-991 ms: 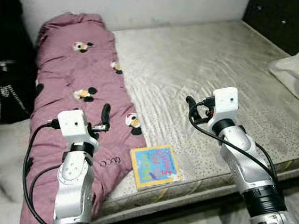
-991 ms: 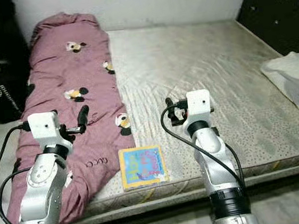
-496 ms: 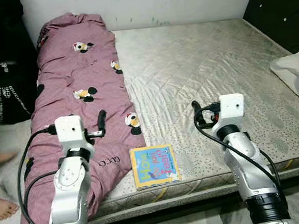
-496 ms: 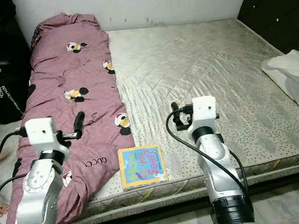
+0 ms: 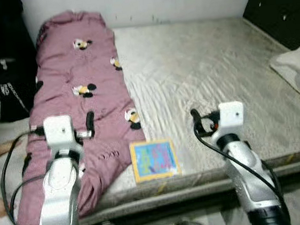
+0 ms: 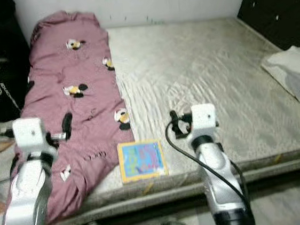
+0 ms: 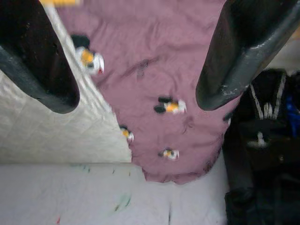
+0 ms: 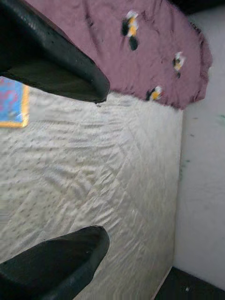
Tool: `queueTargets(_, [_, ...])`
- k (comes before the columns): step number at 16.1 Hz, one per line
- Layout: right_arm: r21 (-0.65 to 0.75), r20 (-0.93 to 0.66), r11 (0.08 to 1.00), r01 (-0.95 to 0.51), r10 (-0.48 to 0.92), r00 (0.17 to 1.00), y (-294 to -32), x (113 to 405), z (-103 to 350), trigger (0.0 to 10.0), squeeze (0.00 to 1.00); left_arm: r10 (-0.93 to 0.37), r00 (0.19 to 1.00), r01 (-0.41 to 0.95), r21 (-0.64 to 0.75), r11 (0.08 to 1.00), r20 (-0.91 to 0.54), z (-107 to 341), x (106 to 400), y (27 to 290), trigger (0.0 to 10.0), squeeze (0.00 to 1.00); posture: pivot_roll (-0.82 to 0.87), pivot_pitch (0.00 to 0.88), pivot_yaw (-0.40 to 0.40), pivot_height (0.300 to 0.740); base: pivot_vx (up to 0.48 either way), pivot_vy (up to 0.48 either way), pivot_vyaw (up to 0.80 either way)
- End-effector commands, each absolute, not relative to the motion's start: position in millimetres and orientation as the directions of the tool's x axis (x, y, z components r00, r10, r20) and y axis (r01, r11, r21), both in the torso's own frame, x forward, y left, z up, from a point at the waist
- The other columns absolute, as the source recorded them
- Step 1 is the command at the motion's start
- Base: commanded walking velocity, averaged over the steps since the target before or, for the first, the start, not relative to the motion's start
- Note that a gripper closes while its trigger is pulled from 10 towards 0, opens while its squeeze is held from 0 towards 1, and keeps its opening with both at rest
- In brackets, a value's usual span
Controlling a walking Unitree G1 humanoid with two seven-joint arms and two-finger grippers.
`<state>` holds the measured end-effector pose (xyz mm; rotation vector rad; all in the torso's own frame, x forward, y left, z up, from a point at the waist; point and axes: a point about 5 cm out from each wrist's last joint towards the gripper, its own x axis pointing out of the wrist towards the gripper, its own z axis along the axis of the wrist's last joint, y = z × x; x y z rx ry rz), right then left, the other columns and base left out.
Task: Clean up the room
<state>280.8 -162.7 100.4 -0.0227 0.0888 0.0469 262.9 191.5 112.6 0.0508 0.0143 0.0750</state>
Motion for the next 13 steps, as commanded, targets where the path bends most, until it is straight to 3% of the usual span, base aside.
queueTargets(1, [-0.033, -0.090, 0.999, -0.028, 0.025, 0.996, -170, 280, 103, 10.0, 0.00, 0.087, 0.996, -0.086, 0.041, 0.995, -0.035, 110, 259, 195, 10.0, 0.00, -0.01, 0.017, -0.067, 0.646, 0.000, 0.000, 0.00])
queueTargets(13, [-0.059, -0.097, 0.997, -0.053, 0.047, 0.994, -171, 283, 105, 10.0, 0.00, 0.046, 0.999, -0.046, 0.004, 0.999, -0.014, 114, 260, 185, 10.0, 0.00, -0.02, 0.037, -0.085, 0.646, 0.000, 0.000, 0.00])
